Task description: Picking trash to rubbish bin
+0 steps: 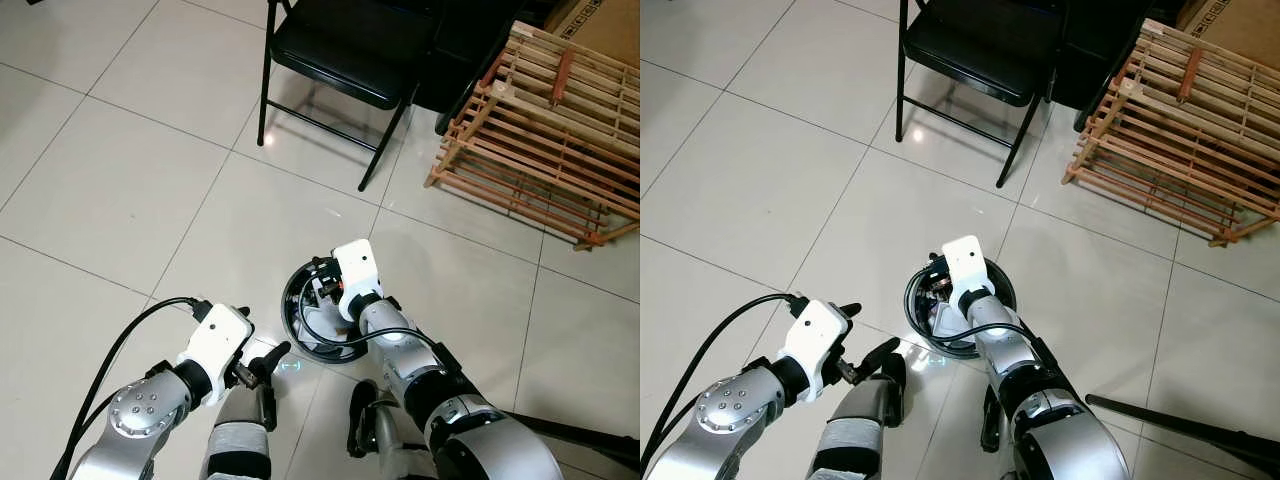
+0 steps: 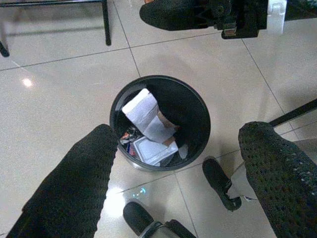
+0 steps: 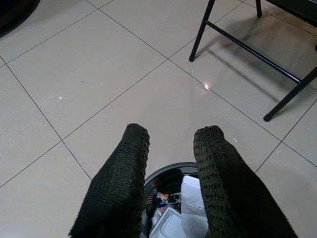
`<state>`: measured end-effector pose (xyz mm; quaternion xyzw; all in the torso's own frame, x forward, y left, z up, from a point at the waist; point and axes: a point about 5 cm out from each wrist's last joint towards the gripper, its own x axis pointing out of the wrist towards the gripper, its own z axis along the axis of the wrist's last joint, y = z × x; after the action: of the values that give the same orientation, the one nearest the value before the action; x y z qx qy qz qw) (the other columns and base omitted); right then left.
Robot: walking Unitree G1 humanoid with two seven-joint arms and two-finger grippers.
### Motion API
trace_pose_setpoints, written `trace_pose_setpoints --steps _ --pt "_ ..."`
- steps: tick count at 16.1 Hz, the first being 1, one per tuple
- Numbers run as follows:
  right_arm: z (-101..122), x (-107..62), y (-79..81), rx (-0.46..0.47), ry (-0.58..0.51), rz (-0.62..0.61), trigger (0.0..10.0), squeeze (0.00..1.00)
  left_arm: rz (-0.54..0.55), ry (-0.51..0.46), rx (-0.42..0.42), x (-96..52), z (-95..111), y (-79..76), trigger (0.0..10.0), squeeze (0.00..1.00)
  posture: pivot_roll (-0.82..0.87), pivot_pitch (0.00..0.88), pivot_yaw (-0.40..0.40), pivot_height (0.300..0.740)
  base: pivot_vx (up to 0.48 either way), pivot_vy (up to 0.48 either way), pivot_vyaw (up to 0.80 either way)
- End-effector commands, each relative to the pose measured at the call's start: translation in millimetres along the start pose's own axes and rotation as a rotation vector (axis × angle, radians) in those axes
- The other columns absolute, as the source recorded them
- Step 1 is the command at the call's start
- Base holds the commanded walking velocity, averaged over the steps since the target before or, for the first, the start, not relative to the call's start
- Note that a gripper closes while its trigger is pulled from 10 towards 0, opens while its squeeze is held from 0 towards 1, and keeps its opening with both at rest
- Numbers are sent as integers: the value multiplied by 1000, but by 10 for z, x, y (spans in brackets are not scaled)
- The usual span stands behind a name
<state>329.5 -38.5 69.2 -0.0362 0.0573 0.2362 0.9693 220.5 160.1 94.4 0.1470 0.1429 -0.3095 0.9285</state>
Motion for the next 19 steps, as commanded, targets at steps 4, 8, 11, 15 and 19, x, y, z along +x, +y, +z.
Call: trace_pose_setpoints --steps 4,8,11,15,19 --pt "-83 -18 153 35 24 37 10000 1000 -31 10 -18 0 -14 -107 10000 0 418 439 -60 740 0 0 0" --pt "-63 -54 15 -3 -12 9 10000 1000 -21 -23 -19 166 46 -76 10000 0 389 381 -66 740 0 0 0" --pt "-20 -133 -219 -17 -76 -50 10000 1000 -16 -76 -26 376 145 -48 10000 0 365 321 -69 740 0 0 0" --pt "167 -242 -473 -50 -202 -148 10000 1000 8 -184 -22 621 360 -4 10000 0 329 240 -77 740 0 0 0" --pt "451 -372 -687 -117 -324 -244 10000 1000 12 -296 -24 828 604 -16 10000 0 279 161 -81 740 0 0 0"
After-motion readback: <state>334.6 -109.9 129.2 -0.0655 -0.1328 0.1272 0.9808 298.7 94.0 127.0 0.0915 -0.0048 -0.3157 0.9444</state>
